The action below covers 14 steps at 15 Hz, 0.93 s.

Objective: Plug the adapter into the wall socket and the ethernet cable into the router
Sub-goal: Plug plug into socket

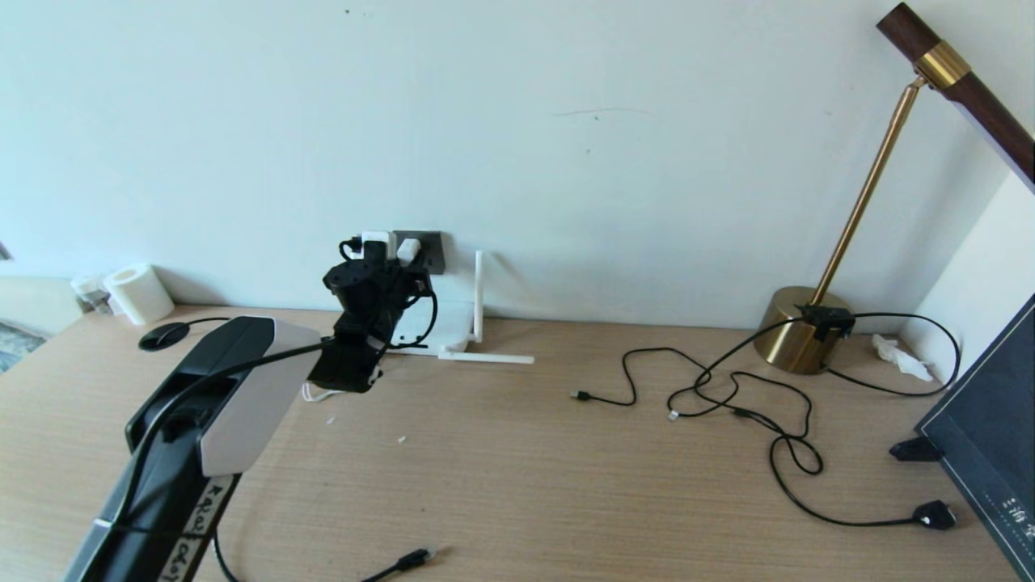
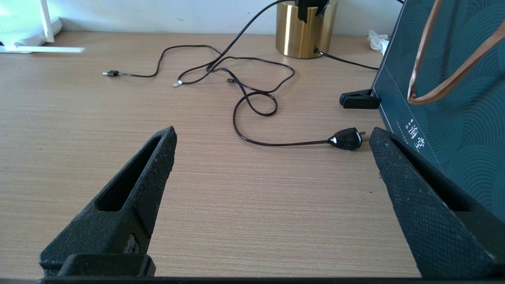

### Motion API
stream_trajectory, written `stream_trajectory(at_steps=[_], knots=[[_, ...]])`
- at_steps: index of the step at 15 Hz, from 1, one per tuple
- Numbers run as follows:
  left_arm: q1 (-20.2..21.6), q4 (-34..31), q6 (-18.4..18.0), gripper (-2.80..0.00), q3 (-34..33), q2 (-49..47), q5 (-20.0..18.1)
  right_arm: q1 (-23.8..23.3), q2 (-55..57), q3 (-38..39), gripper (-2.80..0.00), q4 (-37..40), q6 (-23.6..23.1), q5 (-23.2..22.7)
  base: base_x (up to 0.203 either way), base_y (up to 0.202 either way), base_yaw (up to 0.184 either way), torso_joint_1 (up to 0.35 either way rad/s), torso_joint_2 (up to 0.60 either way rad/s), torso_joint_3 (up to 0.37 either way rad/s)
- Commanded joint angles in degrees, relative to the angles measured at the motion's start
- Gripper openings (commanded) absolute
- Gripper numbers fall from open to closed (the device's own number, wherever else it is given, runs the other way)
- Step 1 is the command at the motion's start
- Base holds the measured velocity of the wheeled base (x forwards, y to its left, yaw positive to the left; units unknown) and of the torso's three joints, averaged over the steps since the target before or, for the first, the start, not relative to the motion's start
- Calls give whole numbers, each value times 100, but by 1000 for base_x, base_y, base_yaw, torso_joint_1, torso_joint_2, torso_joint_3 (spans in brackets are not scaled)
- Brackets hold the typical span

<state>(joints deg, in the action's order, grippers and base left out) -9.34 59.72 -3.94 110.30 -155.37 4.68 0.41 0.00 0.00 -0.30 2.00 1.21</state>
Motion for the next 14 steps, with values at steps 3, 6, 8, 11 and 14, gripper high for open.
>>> stream_trajectory(at_steps=[3, 6, 8, 11, 14], knots=[[2, 39, -2, -280, 0, -11, 2, 2, 9, 0, 0, -5, 2, 2, 0, 0, 0, 0, 0, 0], [2, 39, -2, -179, 0, -11, 6, 2, 9, 0, 0, -5, 2, 2, 0, 0, 0, 0, 0, 0], [2, 65, -2, 0, 0, -2, 6, 2, 9, 0, 0, -5, 2, 2, 0, 0, 0, 0, 0, 0], [2, 75, -2, 0, 0, 15, 6, 2, 9, 0, 0, -5, 2, 2, 0, 0, 0, 0, 0, 0], [-1, 160, -2, 0, -3, 33, 6, 2, 9, 0, 0, -5, 2, 2, 0, 0, 0, 0, 0, 0]])
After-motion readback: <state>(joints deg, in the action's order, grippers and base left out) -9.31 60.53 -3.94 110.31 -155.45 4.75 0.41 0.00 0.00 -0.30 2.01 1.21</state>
